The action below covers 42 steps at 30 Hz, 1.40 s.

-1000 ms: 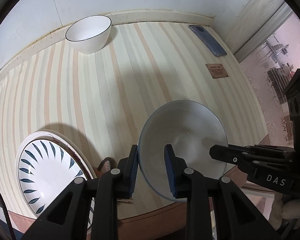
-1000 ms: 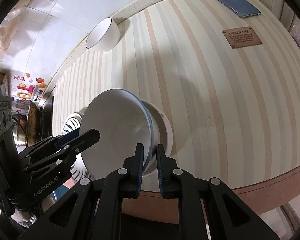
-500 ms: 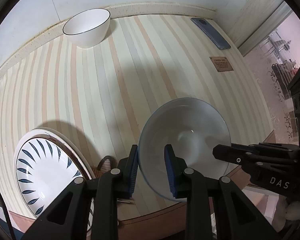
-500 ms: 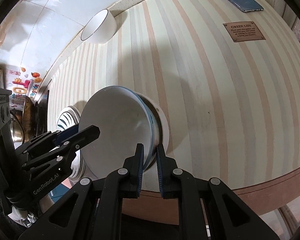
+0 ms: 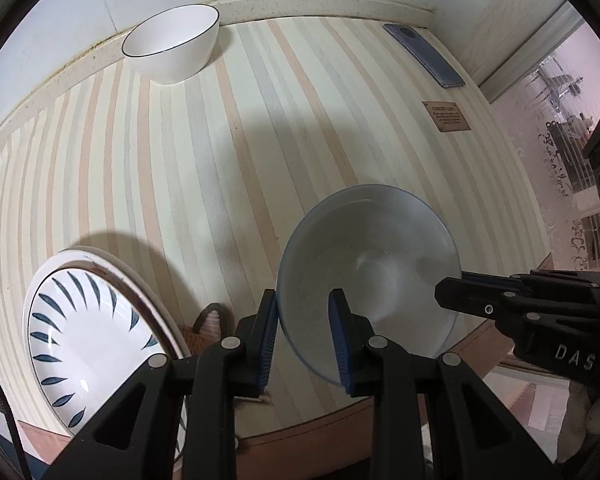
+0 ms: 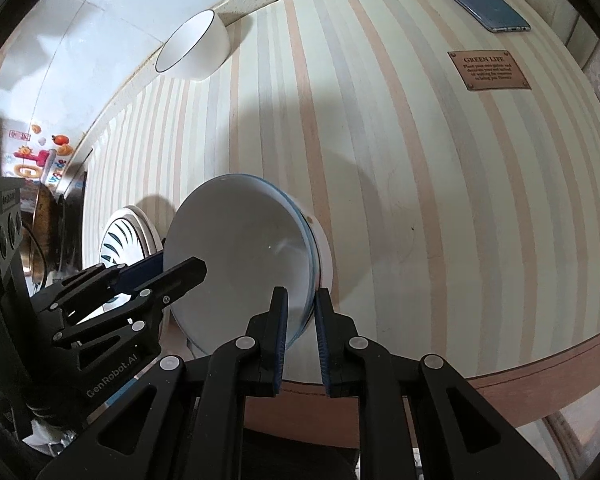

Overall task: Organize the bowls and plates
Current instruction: 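Lift the nested bowls with both grippers toward the black-rimmed bowl, then lower the nested bowls into the black-rimmed white bowl with both grippers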

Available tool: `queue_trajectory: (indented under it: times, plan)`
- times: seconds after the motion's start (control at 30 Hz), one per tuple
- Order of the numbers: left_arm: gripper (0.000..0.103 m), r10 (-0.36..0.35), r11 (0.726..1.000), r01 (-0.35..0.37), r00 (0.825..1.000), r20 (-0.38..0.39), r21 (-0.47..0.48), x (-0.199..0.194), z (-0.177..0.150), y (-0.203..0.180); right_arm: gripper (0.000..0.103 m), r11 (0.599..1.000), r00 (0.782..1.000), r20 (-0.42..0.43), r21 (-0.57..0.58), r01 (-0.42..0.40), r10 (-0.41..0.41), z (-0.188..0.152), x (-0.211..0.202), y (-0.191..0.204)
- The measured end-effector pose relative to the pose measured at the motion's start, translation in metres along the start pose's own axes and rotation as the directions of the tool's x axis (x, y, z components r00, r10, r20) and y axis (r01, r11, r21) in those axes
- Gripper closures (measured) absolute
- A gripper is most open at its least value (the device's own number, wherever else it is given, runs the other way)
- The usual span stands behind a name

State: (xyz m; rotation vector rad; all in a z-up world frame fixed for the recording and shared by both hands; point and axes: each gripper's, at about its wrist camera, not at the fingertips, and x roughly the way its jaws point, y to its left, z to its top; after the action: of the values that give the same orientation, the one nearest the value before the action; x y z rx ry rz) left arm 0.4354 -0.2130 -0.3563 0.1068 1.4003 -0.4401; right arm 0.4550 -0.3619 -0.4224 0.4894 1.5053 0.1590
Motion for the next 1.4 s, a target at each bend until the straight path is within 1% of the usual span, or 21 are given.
queue_trajectory:
  times: [0.07,0.13,0.2,0.27,0.33,0.4,0.47,0.57,0.67,0.73,0.77,0.83,0.9,0.93,0.97,1.0,1.03,1.07,1.1,1.17,1.4]
  plan:
    - [0.08,-0.009,1.0,0.009,0.999,0.036,-0.004,-0.015,0.002,0.003,0.086,1.0,1.0,-0.014,0.012,-0.014,0.015,0.002,-0.006,-0.001]
    - [0.079,-0.016,1.0,0.017,0.996,0.089,-0.014,-0.037,0.009,0.009,0.086,1.0,1.0,-0.004,0.01,-0.024,0.024,0.005,-0.016,0.0]
    - [0.078,-0.015,0.999,0.02,0.992,0.127,-0.041,-0.051,0.02,0.019,0.082,0.997,0.997,0.026,0.018,-0.074,0.073,0.017,-0.032,0.001]
    - [0.07,-0.005,0.996,0.02,0.986,0.166,-0.086,-0.063,0.038,0.037,0.071,0.993,0.991,0.064,0.009,-0.117,0.116,0.037,-0.046,0.007]
    - [0.07,0.023,0.988,0.008,0.979,0.201,-0.153,-0.068,0.064,0.063,0.052,0.989,0.984,0.099,-0.008,-0.147,0.147,0.059,-0.054,0.016]
    - [0.07,0.042,0.979,0.002,0.977,0.208,-0.205,-0.064,0.084,0.085,0.049,0.986,0.979,0.119,-0.02,-0.166,0.167,0.089,-0.053,0.028]
    - [0.07,0.058,0.962,0.0,0.977,0.204,-0.275,-0.055,0.107,0.113,0.049,0.982,0.972,0.142,-0.032,-0.186,0.189,0.122,-0.046,0.041]
    - [0.07,0.056,0.929,0.017,0.981,0.185,-0.37,-0.032,0.142,0.157,0.049,0.981,0.968,0.163,-0.039,-0.189,0.193,0.172,-0.025,0.058]
    - [0.07,0.034,0.912,0.032,0.988,0.153,-0.409,-0.008,0.167,0.183,0.049,0.984,0.971,0.162,-0.033,-0.174,0.177,0.218,0.005,0.072]
    - [0.07,0.004,0.901,0.051,0.992,0.127,-0.43,0.009,0.184,0.194,0.049,0.986,0.975,0.148,-0.033,-0.162,0.165,0.242,0.024,0.078]
    - [0.07,-0.003,0.898,0.058,0.992,0.125,-0.436,0.013,0.187,0.197,0.049,0.987,0.977,0.138,-0.036,-0.156,0.16,0.254,0.034,0.083]
    - [0.07,-0.026,0.89,0.074,0.993,0.114,-0.45,0.028,0.199,0.207,0.049,0.988,0.981,0.115,-0.036,-0.151,0.155,0.27,0.05,0.087]
    - [0.07,-0.04,0.889,0.083,0.994,0.104,-0.451,0.039,0.206,0.211,0.05,0.986,0.981,0.096,-0.022,-0.168,0.169,0.282,0.064,0.087]
    - [0.071,-0.039,0.891,0.081,0.994,0.103,-0.446,0.042,0.208,0.211,0.053,0.985,0.981,0.088,-0.022,-0.169,0.17,0.286,0.071,0.088]
    - [0.076,-0.041,0.898,0.084,0.993,0.107,-0.432,0.047,0.211,0.212,0.056,0.986,0.983,0.085,-0.024,-0.163,0.165,0.29,0.077,0.088]
    - [0.086,-0.041,0.901,0.084,0.993,0.108,-0.425,0.048,0.208,0.208,0.064,0.986,0.983,0.079,-0.027,-0.163,0.165,0.291,0.082,0.088]
    - [0.089,-0.043,0.907,0.08,0.994,0.098,-0.414,0.053,0.21,0.207,0.08,0.985,0.983,0.07,-0.025,-0.169,0.171,0.293,0.087,0.088]
    - [0.09,-0.036,0.912,0.071,0.995,0.094,-0.404,0.055,0.211,0.204,0.085,0.985,0.984,0.059,-0.021,-0.169,0.17,0.296,0.093,0.087]
    - [0.09,-0.021,0.918,0.056,0.995,0.093,-0.393,0.054,0.212,0.201,0.087,0.987,0.985,0.059,-0.025,-0.161,0.162,0.296,0.097,0.086]
    - [0.09,-0.003,0.925,0.038,0.996,0.091,-0.378,0.055,0.211,0.196,0.087,0.986,0.984,0.073,-0.028,-0.163,0.164,0.294,0.097,0.086]
    - [0.09,-0.006,0.934,0.04,0.995,0.098,-0.354,0.049,0.205,0.185,0.088,0.99,0.987,0.086,-0.04,-0.133,0.136,0.288,0.093,0.085]
